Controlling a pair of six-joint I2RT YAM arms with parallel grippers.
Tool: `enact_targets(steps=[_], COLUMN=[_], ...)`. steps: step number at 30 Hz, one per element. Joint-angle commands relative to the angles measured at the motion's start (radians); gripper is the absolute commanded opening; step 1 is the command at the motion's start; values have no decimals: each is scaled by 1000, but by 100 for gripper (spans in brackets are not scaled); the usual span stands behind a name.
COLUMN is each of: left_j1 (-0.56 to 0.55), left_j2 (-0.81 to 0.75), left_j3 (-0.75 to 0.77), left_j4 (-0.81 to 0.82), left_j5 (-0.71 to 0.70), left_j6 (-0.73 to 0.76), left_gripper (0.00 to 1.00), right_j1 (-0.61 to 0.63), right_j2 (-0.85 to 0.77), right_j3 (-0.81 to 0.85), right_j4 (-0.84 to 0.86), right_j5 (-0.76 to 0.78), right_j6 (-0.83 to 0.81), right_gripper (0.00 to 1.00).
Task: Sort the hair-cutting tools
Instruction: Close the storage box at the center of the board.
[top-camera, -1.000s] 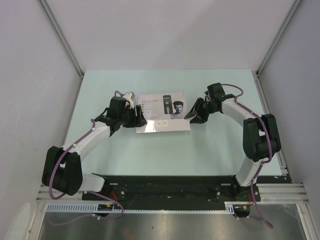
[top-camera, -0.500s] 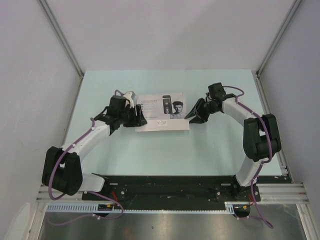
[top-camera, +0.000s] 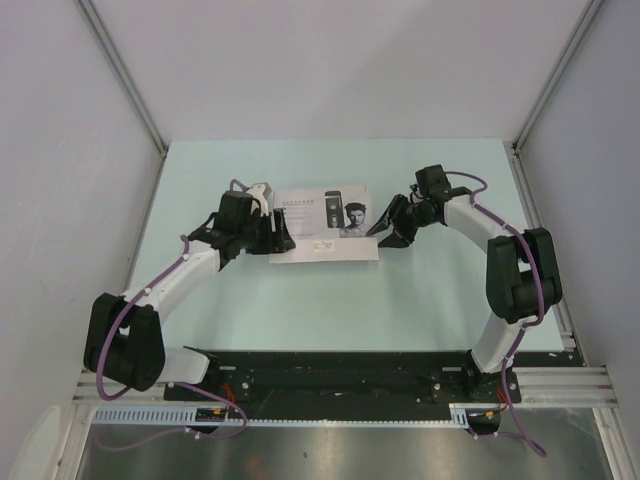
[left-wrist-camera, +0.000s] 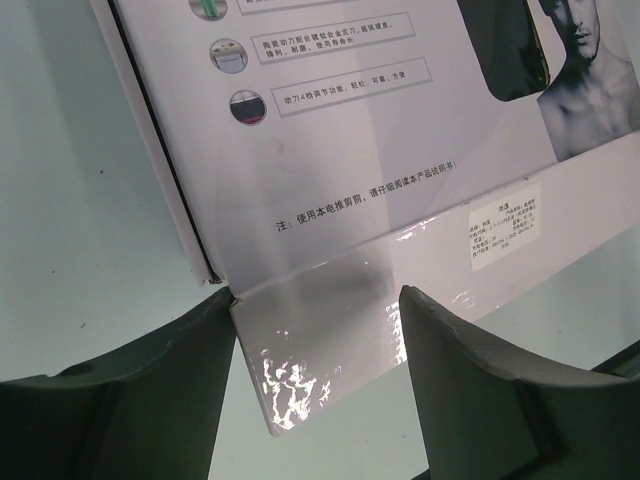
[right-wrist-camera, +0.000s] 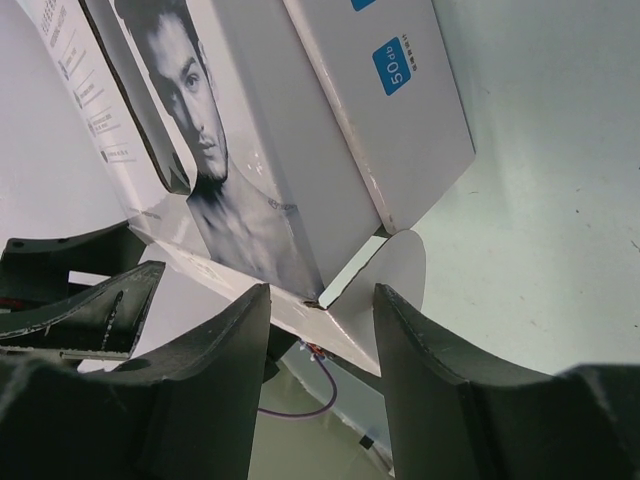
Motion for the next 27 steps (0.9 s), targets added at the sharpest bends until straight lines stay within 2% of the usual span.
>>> enact_targets(steps=[1,6,12,25,27], left_j1=[-20,-20,-20,-22,-22], left_j2=[-28,-29,-34,-40,-40], left_j3=[41,34,34,36,34], left_j4=[-2,-17,-29,-43,-48], left_j5=[42,24,7,-22,-25], left_j6=[4,10,22,39,42], left_gripper=[70,74,85,86,85], right_j1=[22,25,26,36,37], right_j2=[-8,-2,1,15,18], right_j3=[44,44,44,43,44], right_j4=[21,25,26,17,17], right_j5=[-78,-78,-75,-66,-69], right_j6=[13,8,-11,-21,-22], right_gripper=[51,52,58,58,54])
